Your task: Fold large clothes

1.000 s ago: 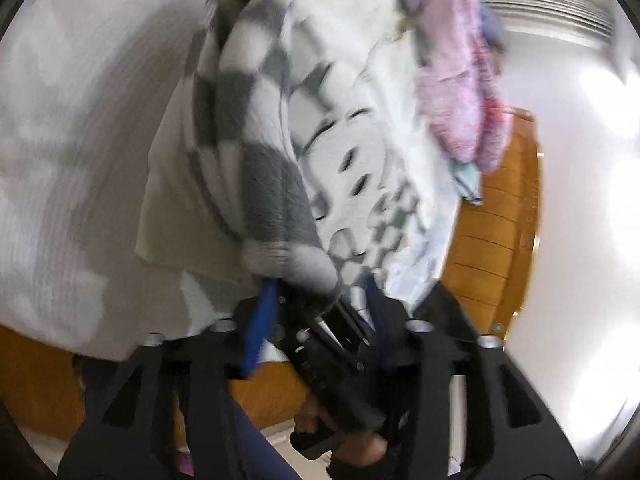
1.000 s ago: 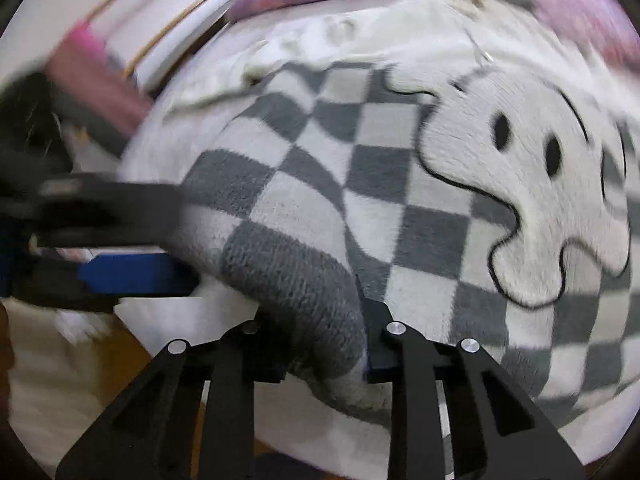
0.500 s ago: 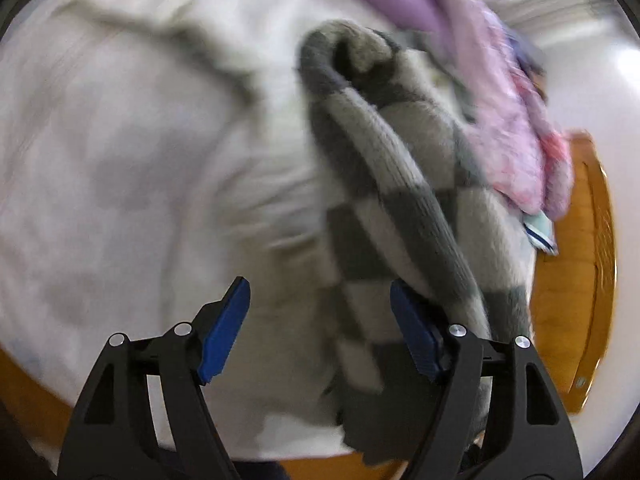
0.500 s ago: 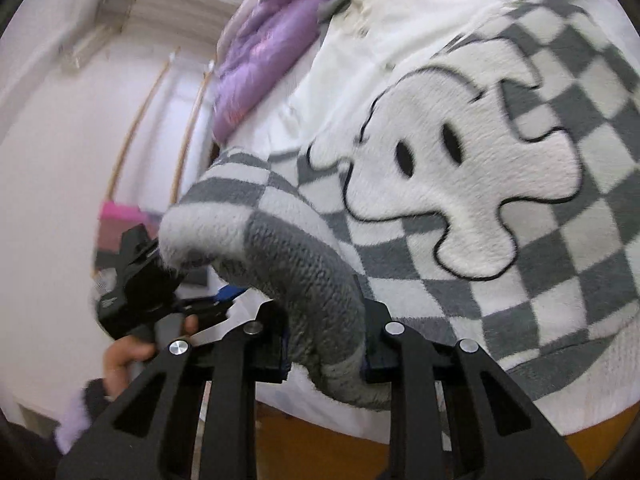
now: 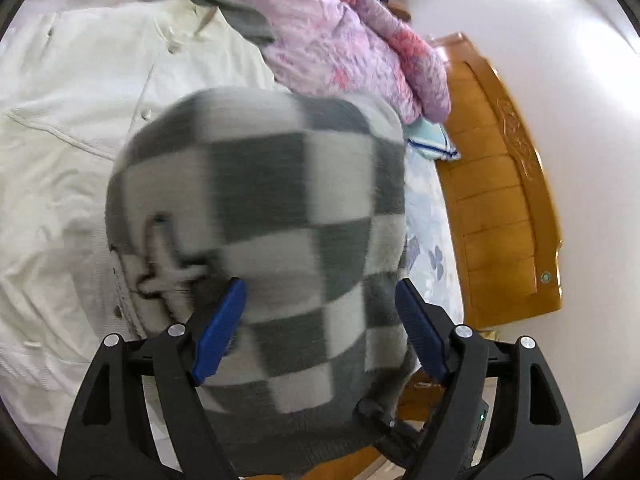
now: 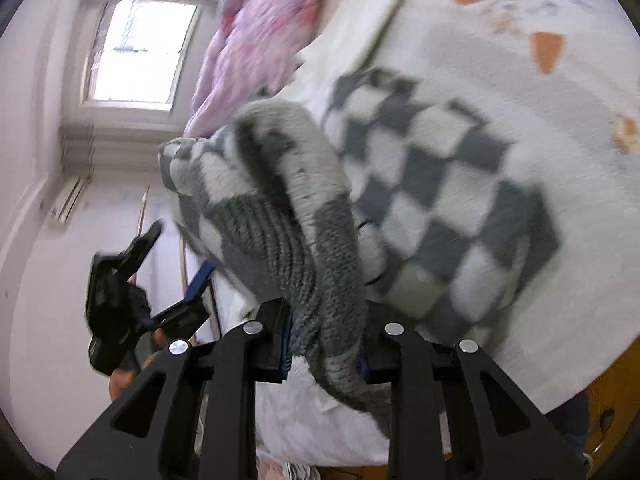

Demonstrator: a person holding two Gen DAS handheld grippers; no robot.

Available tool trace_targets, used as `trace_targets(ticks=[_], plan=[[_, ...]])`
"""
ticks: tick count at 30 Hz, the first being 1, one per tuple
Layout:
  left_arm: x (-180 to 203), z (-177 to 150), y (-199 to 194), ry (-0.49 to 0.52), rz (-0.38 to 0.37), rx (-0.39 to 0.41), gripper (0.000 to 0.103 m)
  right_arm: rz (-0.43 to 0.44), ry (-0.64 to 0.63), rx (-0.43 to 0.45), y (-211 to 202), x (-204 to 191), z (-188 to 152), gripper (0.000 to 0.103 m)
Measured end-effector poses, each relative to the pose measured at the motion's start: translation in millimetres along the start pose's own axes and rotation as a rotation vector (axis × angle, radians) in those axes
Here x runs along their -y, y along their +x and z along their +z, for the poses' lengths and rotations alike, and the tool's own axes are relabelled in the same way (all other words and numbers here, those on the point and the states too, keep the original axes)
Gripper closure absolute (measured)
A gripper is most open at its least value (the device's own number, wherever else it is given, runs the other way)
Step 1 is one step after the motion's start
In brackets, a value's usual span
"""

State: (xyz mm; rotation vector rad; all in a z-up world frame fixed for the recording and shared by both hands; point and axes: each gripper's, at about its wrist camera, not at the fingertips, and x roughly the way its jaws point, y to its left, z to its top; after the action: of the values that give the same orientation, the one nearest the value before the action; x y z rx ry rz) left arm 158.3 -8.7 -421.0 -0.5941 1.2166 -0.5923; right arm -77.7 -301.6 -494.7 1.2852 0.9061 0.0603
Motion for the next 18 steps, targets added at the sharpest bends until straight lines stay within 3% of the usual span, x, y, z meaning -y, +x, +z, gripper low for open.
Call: trace_targets(ticks=[3, 10, 14, 18], plan=[[3.6, -4.5, 20.7, -0.004, 0.028, -0.031, 0.025, -0.034, 0.037, 0.016, -8.2, 23.3, 10.2, 0.081], [-6.2, -0.2, 23.4, -0.051, -0.025, -0.012, 0.025, -0.052, 0.125, 0.030, -27.3, 50.9, 16.8, 0.081], [-7.5, 10.8, 58.7, -0.011, 0.117, -0.085, 0.026, -0.111, 0.155, 0.005, -22.4, 67.0, 23.8, 0.079], [1.6, 20.6, 109.4, 0.067, 0.330, -0.171, 0.025, -0.223, 0.160, -0.030, -18.0, 71.8, 38.2, 0.068]])
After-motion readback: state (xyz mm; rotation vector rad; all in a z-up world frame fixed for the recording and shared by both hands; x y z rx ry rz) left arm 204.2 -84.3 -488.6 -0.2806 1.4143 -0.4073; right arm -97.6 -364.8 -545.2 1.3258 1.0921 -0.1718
